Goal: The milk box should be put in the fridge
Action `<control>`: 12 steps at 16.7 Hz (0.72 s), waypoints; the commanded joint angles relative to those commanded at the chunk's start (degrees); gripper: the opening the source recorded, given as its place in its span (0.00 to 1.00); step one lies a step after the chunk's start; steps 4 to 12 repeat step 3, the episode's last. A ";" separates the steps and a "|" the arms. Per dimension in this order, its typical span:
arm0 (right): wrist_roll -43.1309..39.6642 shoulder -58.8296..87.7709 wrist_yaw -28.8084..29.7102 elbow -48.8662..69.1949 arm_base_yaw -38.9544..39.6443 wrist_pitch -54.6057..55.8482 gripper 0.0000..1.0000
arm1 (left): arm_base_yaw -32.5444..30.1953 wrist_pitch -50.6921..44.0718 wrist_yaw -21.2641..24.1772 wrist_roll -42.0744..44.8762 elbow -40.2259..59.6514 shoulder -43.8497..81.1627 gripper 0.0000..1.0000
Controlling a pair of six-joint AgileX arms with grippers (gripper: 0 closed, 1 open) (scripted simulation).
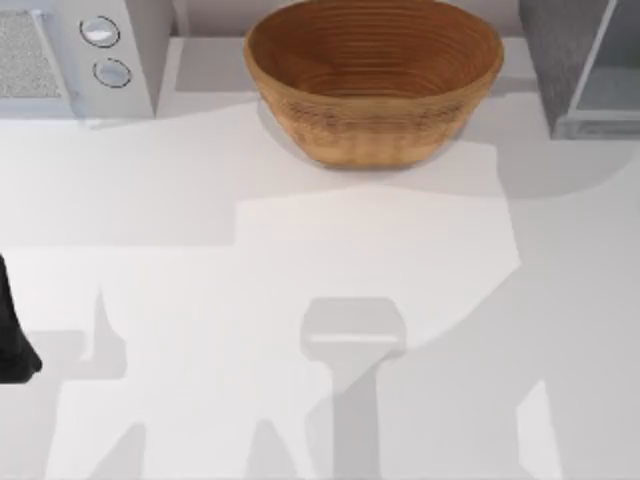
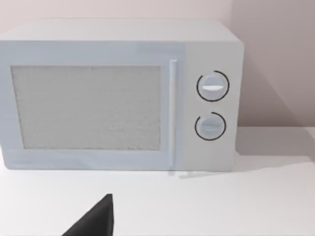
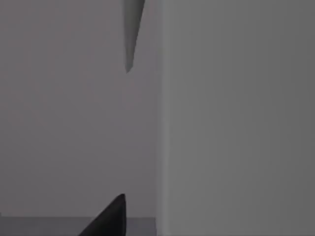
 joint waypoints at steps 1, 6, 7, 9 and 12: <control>0.00 0.00 0.00 0.00 0.00 0.00 1.00 | 0.00 0.00 0.00 0.00 0.00 0.00 1.00; 0.00 0.00 0.00 0.00 0.00 0.00 1.00 | 0.00 0.00 0.00 0.00 0.00 0.00 1.00; 0.00 0.00 0.00 0.00 0.00 0.00 1.00 | 0.00 0.00 0.00 0.00 0.00 0.00 1.00; 0.00 0.00 0.00 0.00 0.00 0.00 1.00 | 0.00 0.00 0.00 0.00 0.00 0.00 1.00; 0.00 0.00 0.00 0.00 0.00 0.00 1.00 | 0.00 0.00 0.00 0.00 0.00 0.00 1.00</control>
